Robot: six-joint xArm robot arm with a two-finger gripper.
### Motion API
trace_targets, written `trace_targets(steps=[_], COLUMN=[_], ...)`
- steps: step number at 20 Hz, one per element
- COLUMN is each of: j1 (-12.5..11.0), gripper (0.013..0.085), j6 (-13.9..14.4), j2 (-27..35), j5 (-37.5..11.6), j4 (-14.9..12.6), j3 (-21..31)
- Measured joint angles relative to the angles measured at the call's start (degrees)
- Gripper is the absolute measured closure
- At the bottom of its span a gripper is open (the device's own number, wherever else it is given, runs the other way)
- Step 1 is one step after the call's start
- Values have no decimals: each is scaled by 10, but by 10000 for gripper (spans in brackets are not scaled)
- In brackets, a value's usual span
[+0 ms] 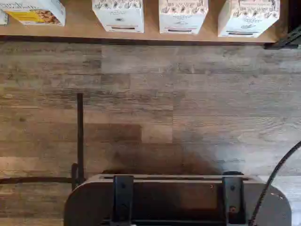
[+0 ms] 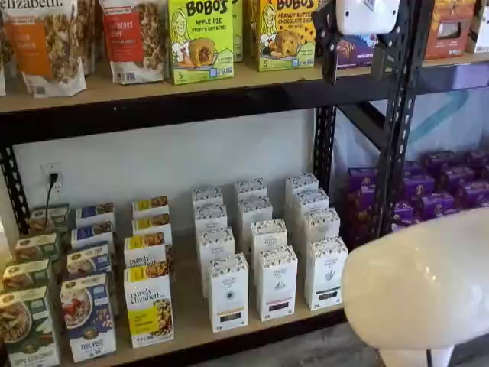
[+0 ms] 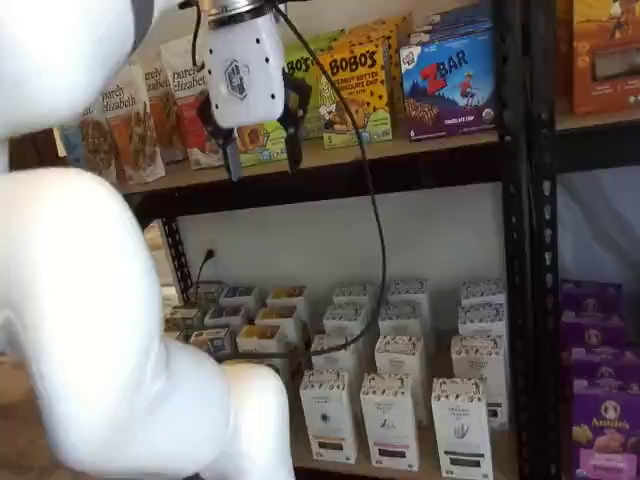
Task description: Pick up the white box with a green strip in the middle, on the bottom shelf, the sixth box from the left
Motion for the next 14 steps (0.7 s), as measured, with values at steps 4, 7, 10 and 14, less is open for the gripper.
trace_targets(steps=[4,7,10,14], j1=[18,23,30,22], gripper=[130,130,130,130], j6=[11,15,21,16], j2=[-27,-28,-31,-40], j5=[-50,-55,-67,-104], j4=[-27,-35,-46,-44], j3=[27,33,49,92])
